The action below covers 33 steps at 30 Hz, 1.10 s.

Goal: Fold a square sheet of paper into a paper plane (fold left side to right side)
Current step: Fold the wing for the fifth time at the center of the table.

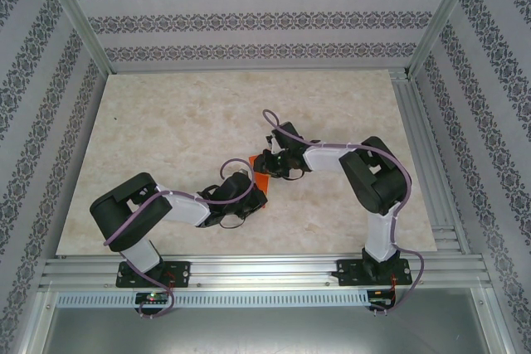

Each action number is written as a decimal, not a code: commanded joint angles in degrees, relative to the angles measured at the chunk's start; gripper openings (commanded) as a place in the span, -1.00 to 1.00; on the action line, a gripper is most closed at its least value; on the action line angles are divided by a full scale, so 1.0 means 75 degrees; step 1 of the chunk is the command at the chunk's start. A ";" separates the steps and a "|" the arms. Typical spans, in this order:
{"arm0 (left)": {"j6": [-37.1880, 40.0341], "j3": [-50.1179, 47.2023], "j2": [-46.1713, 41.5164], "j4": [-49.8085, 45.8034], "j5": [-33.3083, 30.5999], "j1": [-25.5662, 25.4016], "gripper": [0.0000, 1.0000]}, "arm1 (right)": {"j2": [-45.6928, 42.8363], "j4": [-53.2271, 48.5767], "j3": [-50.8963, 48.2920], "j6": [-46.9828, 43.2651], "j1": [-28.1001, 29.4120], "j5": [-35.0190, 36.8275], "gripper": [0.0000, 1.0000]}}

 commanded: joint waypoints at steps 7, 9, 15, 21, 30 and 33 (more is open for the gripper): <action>-0.0092 -0.0280 0.0328 -0.1369 0.0114 -0.0084 -1.00 | 0.0539 -0.0671 0.0798 -0.0918 -0.0626 0.0803 -0.43; -0.0088 -0.0273 0.0329 -0.1368 0.0133 -0.0084 -1.00 | 0.0655 -0.0784 0.1032 -0.1041 -0.0800 0.0784 -0.43; -0.0105 -0.0292 0.0326 -0.1370 0.0126 -0.0085 -1.00 | 0.1092 -0.1070 0.1744 -0.1258 -0.1133 0.0755 -0.43; -0.0100 -0.0297 0.0286 -0.1368 0.0139 -0.0084 -1.00 | 0.1311 -0.1388 0.2267 -0.1289 -0.1358 0.0861 -0.41; -0.0087 -0.0320 0.0247 -0.1345 0.0116 -0.0084 -1.00 | -0.0011 -0.1042 0.1401 -0.1165 -0.1354 0.0569 -0.41; -0.0074 -0.0304 0.0256 -0.1333 0.0116 -0.0090 -1.00 | -0.0746 -0.0971 0.0810 -0.1069 -0.1171 0.0533 -0.40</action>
